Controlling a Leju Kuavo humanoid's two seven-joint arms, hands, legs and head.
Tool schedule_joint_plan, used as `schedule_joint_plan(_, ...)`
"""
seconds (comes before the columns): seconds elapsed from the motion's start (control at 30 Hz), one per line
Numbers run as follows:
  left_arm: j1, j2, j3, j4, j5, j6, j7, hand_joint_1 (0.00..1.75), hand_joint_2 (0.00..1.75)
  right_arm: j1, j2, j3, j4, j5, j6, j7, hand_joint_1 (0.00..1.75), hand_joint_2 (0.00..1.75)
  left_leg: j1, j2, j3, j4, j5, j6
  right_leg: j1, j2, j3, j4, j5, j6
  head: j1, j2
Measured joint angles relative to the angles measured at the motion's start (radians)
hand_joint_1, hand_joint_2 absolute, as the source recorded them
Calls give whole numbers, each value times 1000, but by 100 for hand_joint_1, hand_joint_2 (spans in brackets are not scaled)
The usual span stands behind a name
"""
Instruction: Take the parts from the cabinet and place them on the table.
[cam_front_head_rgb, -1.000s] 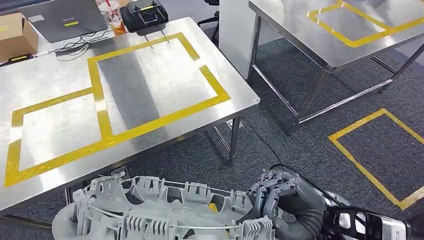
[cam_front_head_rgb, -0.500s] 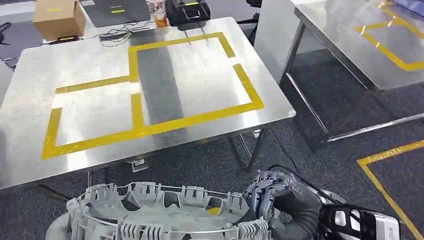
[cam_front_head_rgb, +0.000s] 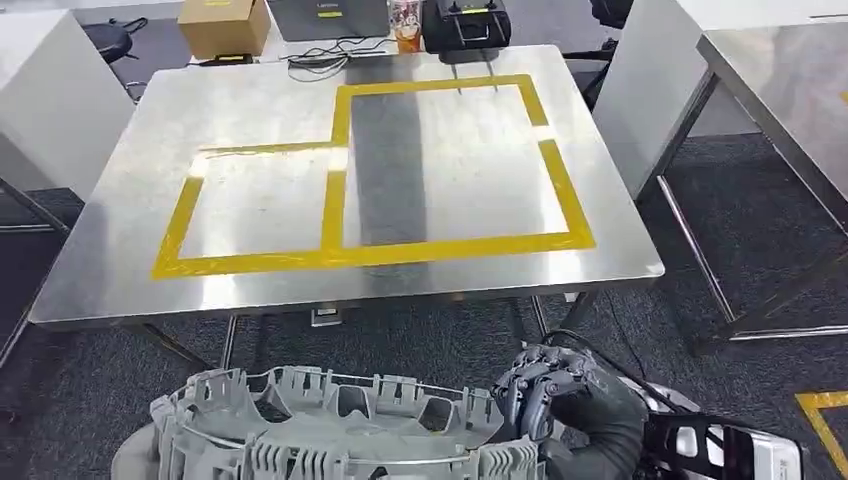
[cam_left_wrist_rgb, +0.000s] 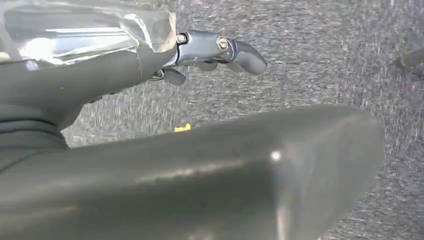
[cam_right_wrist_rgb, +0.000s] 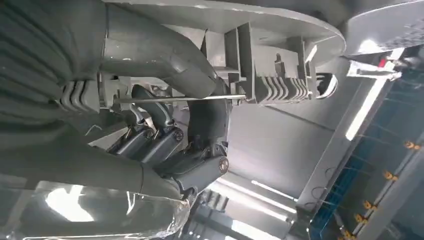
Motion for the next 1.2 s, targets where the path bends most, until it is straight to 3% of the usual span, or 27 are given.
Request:
schedule_joint_plan(0.03,-2,0,0,0,3,0,0,0,0,0,0,0,0,0,0,0,175,175,0,55,-22,52,-28,-5,3,-11,4,0,-4,-7,-10,0)
schedule_joint_plan(0.07,-6,2,0,1,4,-1,2,0,0,1,0,0,0,0,0,0,175,175,3,85,-65,138,-67,-9,8,-23,7,0,-7,-11,-10,0)
schedule_joint_plan(0.13,-6,2,0,3,20,-2,17,0,0,1,-1,0,0,0,0,0,175,175,7,95,-145,281,-113,-11,14,-51,9,0,-12,-17,-11,0)
schedule_joint_plan(0.17,-5,0,0,6,29,-7,28,0,0,1,-1,2,0,0,0,1,175,175,7,96,-158,297,-105,-10,16,-64,10,0,-14,-19,-11,0)
schedule_joint_plan(0.2,-5,0,0,7,39,-9,36,0,0,1,-1,2,0,0,1,2,175,175,7,96,-146,262,-77,-7,19,-71,12,0,-16,-21,-11,0)
schedule_joint_plan(0.23,-5,0,-1,8,55,-8,50,0,0,-1,-1,2,0,0,1,2,175,175,6,98,-109,184,-33,-1,23,-74,15,0,-18,-19,-11,0)
schedule_joint_plan(0.27,-4,1,-1,8,67,-7,63,0,0,-3,0,2,0,-2,1,1,175,175,3,101,-60,90,10,9,28,-81,19,0,-22,-18,-11,0)
schedule_joint_plan(0.3,-4,2,-1,8,74,-4,71,0,0,-6,0,2,0,-3,2,0,175,175,-4,110,-15,6,35,26,30,-86,23,-1,-23,-19,-11,0)
schedule_joint_plan(0.33,-6,5,0,8,78,-4,77,0,0,-8,1,2,0,-4,2,0,175,175,-8,127,-8,-2,16,37,34,-91,23,-4,-24,-16,-6,0)
schedule_joint_plan(0.43,-3,5,0,8,90,-13,93,0,0,-12,4,3,0,-6,2,0,175,175,-17,121,-8,-12,16,42,29,-99,25,-8,-26,-5,-9,0)
schedule_joint_plan(0.47,-3,5,0,8,90,-16,95,0,0,-16,5,3,0,-6,2,0,175,175,-17,117,0,-28,19,46,34,-102,34,-17,-25,2,-9,0)
schedule_joint_plan(0.5,-3,5,0,8,90,-23,96,0,0,-17,5,2,0,-6,2,0,175,175,-2,111,31,-54,32,43,29,-84,31,-4,-31,3,-6,0)
schedule_joint_plan(0.53,-5,4,-1,8,90,-32,95,0,0,-18,5,2,1,-8,2,0,175,175,0,108,41,-67,37,54,28,-45,13,38,-51,0,-3,0)
schedule_joint_plan(0.57,-9,5,-1,8,87,-38,94,0,0,-18,5,2,1,-8,0,0,175,175,1,104,42,-69,37,53,27,-25,-26,113,-80,-2,-1,0)
schedule_joint_plan(0.63,-12,2,-1,8,79,-45,87,0,0,-16,5,2,2,-9,-1,-1,175,175,1,92,42,-69,35,53,19,-16,-120,277,-133,1,0,0)
schedule_joint_plan(0.67,-12,2,-1,8,75,-47,84,0,0,-14,7,3,3,-9,-1,-1,175,175,1,86,43,-68,32,51,14,-16,-149,315,-133,10,-1,0)
schedule_joint_plan(0.7,-12,2,-1,8,66,-48,80,0,0,-12,6,3,5,-9,-2,-1,175,175,4,79,47,-68,29,47,8,-16,-150,296,-113,25,0,0)
schedule_joint_plan(0.73,-12,2,-1,8,64,-49,76,0,0,-11,5,3,6,-9,-4,-2,175,175,7,72,52,-66,25,42,2,-17,-125,229,-73,44,0,0)
schedule_joint_plan(0.8,-12,2,-1,9,53,-49,68,0,0,-11,5,3,6,-9,-8,-5,175,175,14,62,58,-49,8,26,-12,-16,-40,34,15,74,1,0)
schedule_joint_plan(0.83,-12,3,-1,8,51,-48,65,0,0,-12,5,4,8,-9,-9,-5,175,175,7,60,52,-35,-4,16,-12,-17,-29,-2,19,69,8,0)
schedule_joint_plan(0.9,-11,3,-1,8,47,-48,61,0,0,-11,8,4,8,-10,-11,-6,175,175,8,58,50,-33,-17,6,-4,-15,-23,-1,15,31,5,0)
schedule_joint_plan(0.97,-12,2,-1,8,42,-49,55,0,0,-11,6,4,8,-10,-11,-6,175,175,15,59,54,-36,-21,-4,-1,-14,-21,-2,11,15,6,0)
schedule_joint_plan(1.03,-13,2,-1,8,37,-49,51,0,0,-10,7,4,8,-10,-11,-6,175,175,18,82,35,15,-40,-13,-6,-14,-5,-4,3,-1,1,0)
schedule_joint_plan(1.07,-15,3,-1,8,36,-48,50,0,0,-10,8,4,8,-10,-12,-6,175,175,19,88,-3,83,-68,-16,-5,-15,1,-4,-2,-8,0,0)
schedule_joint_plan(1.13,-14,3,-1,8,34,-46,50,0,0,-9,9,5,8,-11,-13,-6,175,175,19,94,-106,248,-122,-20,0,-15,12,-4,-16,-11,0,0)
schedule_joint_plan(1.17,-15,3,-1,8,33,-46,48,0,0,-8,9,5,8,-11,-13,-6,175,175,19,94,-146,297,-123,-19,3,-15,20,-4,-24,-11,-1,0)
schedule_joint_plan(1.2,-14,3,-1,8,29,-44,45,0,0,-6,9,5,8,-10,-13,-5,175,175,18,94,-158,290,-96,-16,6,-15,32,-4,-33,-11,-1,0)
